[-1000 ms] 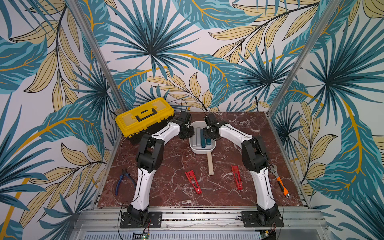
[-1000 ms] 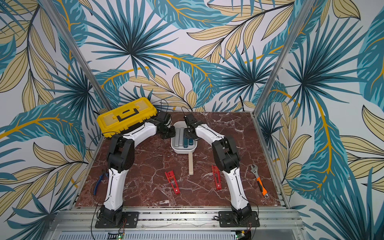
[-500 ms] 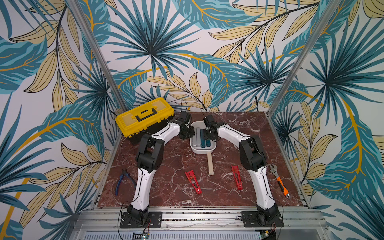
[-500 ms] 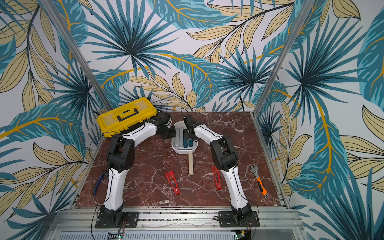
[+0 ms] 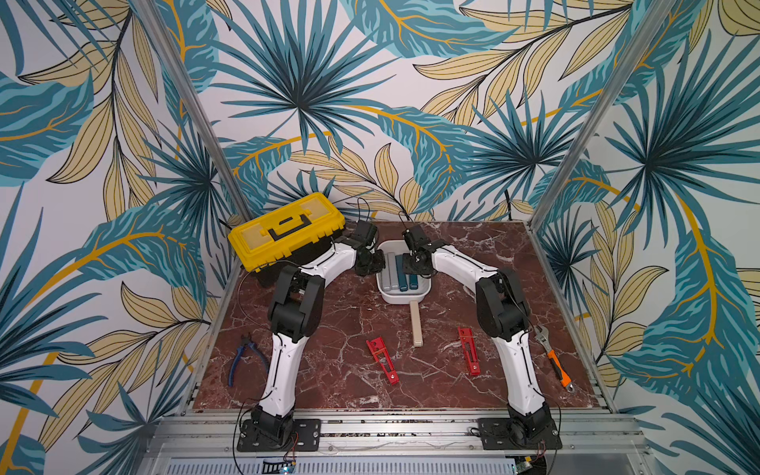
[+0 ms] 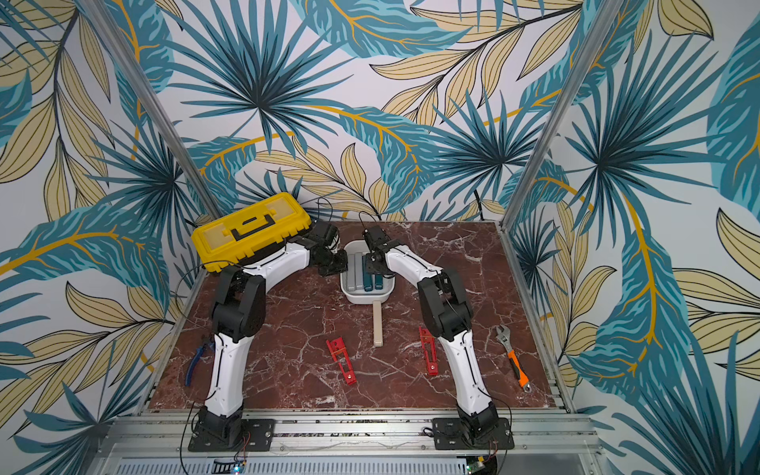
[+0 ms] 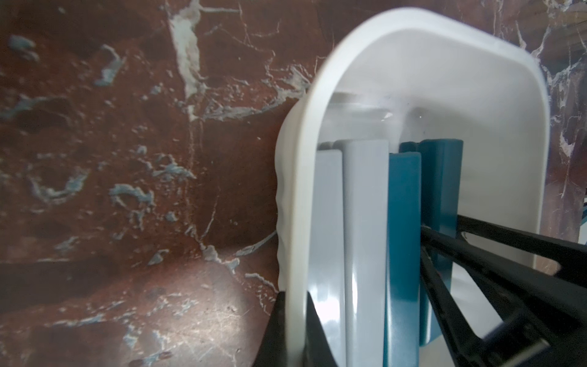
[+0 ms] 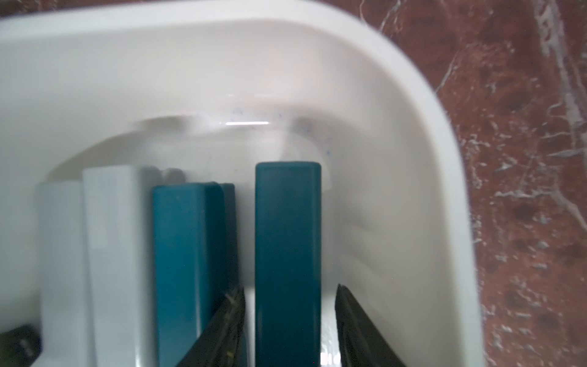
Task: Put the pruning pliers into the storage box
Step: Place the pruning pliers in the storage box.
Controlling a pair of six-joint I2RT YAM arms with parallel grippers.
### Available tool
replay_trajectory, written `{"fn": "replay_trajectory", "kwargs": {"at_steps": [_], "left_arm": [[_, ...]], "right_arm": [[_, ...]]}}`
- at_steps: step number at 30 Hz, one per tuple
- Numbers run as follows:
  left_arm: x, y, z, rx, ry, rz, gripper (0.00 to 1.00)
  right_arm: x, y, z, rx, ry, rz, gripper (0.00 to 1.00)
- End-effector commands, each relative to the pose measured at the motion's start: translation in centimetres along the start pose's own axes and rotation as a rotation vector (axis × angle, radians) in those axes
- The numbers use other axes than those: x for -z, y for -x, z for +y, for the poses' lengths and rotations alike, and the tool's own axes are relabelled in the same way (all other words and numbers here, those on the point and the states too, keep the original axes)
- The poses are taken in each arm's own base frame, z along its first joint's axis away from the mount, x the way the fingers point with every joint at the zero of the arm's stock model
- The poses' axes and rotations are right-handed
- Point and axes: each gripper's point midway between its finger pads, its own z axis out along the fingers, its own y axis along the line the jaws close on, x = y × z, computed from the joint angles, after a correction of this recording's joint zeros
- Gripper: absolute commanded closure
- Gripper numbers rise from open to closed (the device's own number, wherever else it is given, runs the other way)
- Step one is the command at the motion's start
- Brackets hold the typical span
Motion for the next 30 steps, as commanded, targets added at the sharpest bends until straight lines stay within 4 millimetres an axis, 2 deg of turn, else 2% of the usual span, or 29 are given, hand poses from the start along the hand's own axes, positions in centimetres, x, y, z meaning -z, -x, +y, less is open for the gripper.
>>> {"fn": "replay_trajectory", "kwargs": {"at_steps": [1, 10, 21, 26, 30], "left_arm": [[1.6, 0.9, 0.8, 0.0, 0.017, -0.029, 1.0], [1.6, 1.2, 0.7, -0.001, 0.016, -0.031, 1.0], [1.6, 1.2, 0.8, 0.002, 0.023, -0.031, 1.0], [1.7, 1.3, 0.8, 0.0, 0.022, -0.035, 1.0], [1.8, 1.3, 0.7, 0.001, 0.021, -0.035, 1.0]], "right_arm": [[0.1, -1.5, -1.9, 0.027, -0.046, 0.06, 0.49], [1.1, -1.2, -1.3, 0.025, -0.019, 0.045, 0.48], [3.7, -0.4, -0.4, 0.031, 0.016, 0.0, 0.49], [4.8, -0.1, 0.2, 0.038, 0.037, -0.018, 0.55], [5.2, -0.2, 0.7, 0.041, 0.048, -0.025, 0.56]]}}
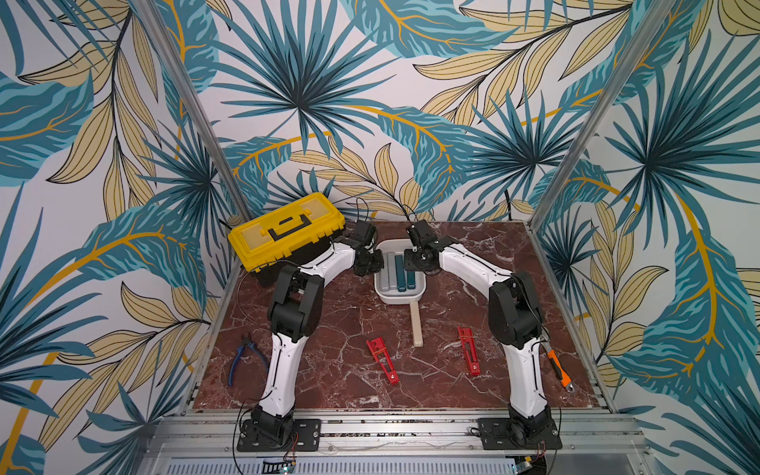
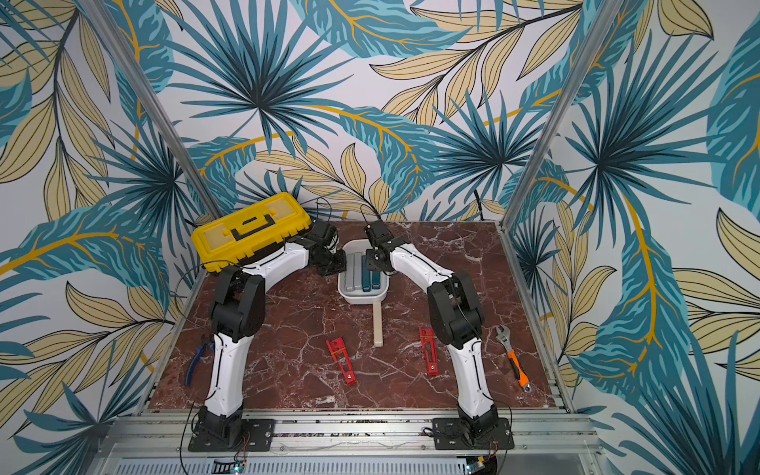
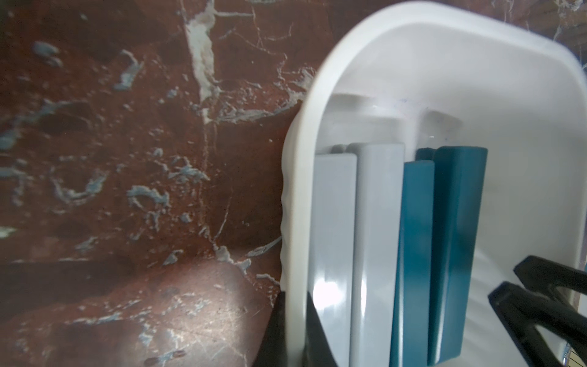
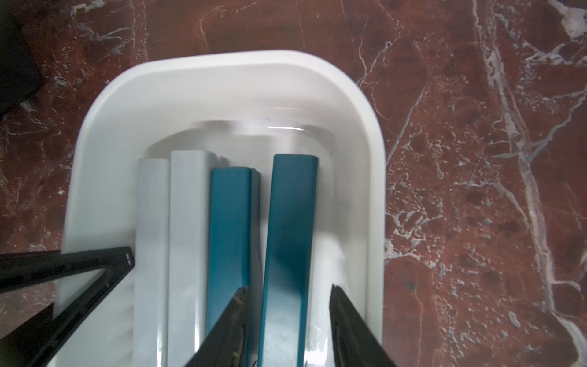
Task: Put the pruning pliers into the storage box
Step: Place the pruning pliers in the storage box, then adjust the pruning pliers in the storage box.
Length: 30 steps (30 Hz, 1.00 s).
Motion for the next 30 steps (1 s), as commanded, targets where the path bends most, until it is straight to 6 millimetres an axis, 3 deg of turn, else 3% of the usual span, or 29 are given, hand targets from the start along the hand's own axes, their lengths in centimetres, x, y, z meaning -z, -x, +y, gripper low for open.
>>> {"fn": "replay_trajectory", "kwargs": {"at_steps": [1, 12, 30], "left_arm": [[1.7, 1.2, 0.2, 0.005, 0.006, -0.035, 1.0], [2.6, 1.6, 0.1, 0.014, 0.015, -0.051, 1.0], [3.2, 2.3, -1.5, 0.055, 0.054, -0.112, 1.0]], "right_arm": [[1.0, -0.7, -0.1, 0.016, -0.007, 0.012, 0.56], [0.5, -1.4, 1.1, 0.016, 0.025, 0.018, 0.56], [2.8, -0.9, 3.0, 0.042, 0.08, -0.028, 0.56]]}}
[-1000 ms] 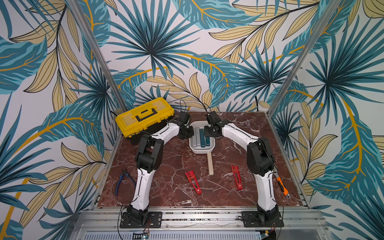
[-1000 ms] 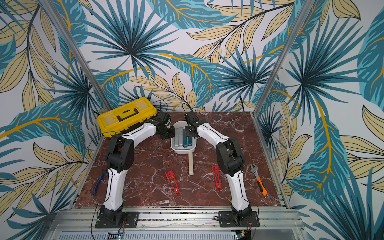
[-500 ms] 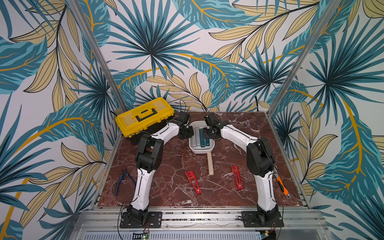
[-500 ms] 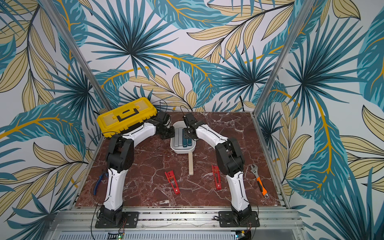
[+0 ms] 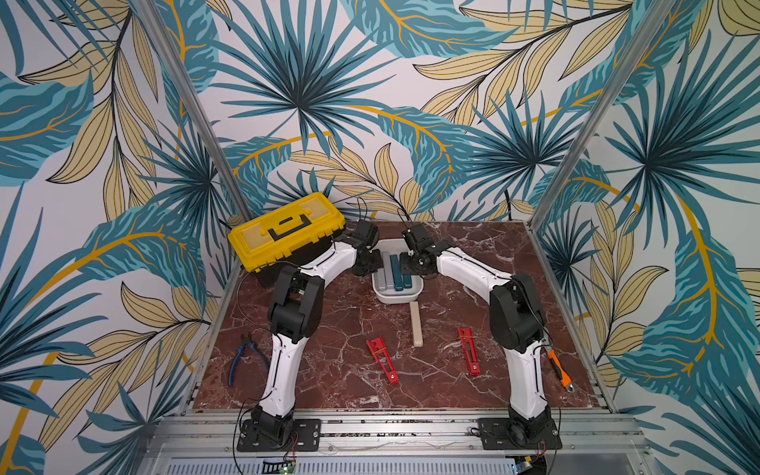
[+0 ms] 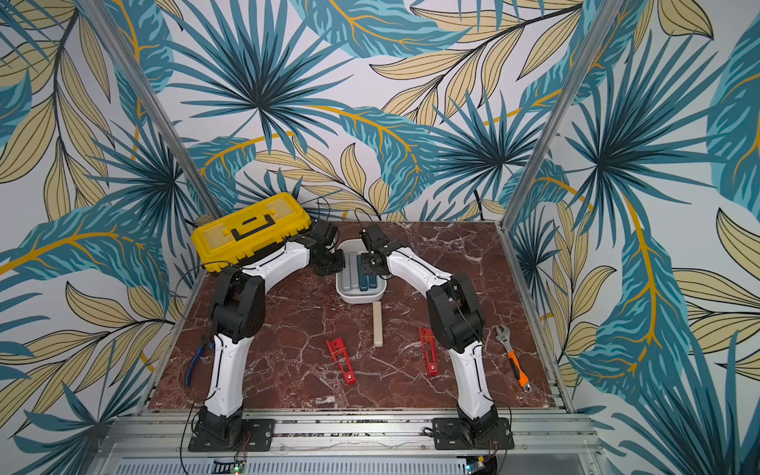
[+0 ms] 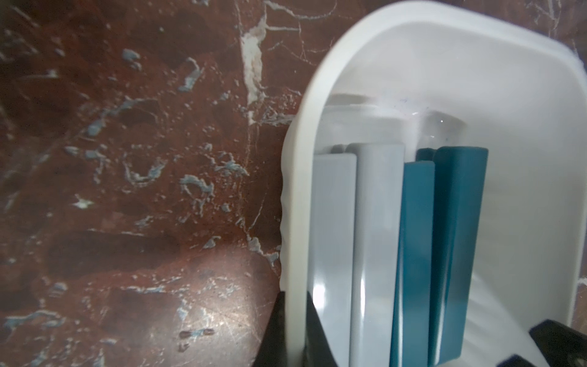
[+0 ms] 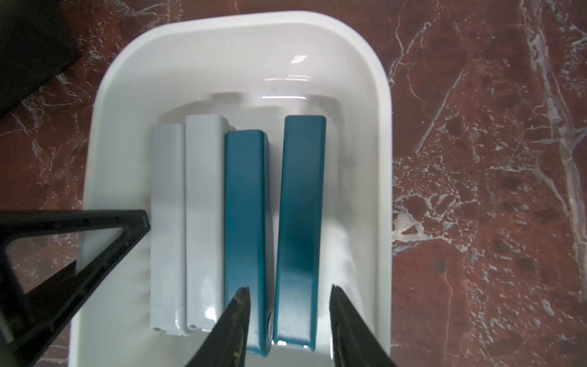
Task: Put the pruning pliers into the storage box
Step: Adjust the pruning pliers in the storage box.
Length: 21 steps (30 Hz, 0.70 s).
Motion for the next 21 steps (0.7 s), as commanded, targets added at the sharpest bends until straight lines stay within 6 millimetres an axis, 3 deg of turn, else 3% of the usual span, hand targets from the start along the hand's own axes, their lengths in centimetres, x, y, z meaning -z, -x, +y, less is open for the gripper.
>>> {"fn": "replay_trajectory", "kwargs": {"at_steps": [1, 9, 14, 21], "left_arm": [[2.6, 2.3, -2.2, 0.027, -0.054, -0.079, 1.0], [2.6, 2.6, -3.0, 0.039, -0.063, -0.09, 1.0], [2.5, 2.7, -3.0, 0.036, -0.066, -0.096, 1.0], [2.2, 2.3, -3.1, 0.025, -0.073, -0.079, 1.0]], "right_arm": [[1.9, 0.4, 1.0, 0.013, 0.032, -0.032, 0.56], [5.9, -0.5, 2.1, 0.047, 0.053, -0.05, 0.56], [9.6, -4.1, 3.4, 0.051, 0.104, -0.084, 0.55], [11.8, -8.8, 5.3, 0.085, 0.111, -0.068, 0.54]]}}
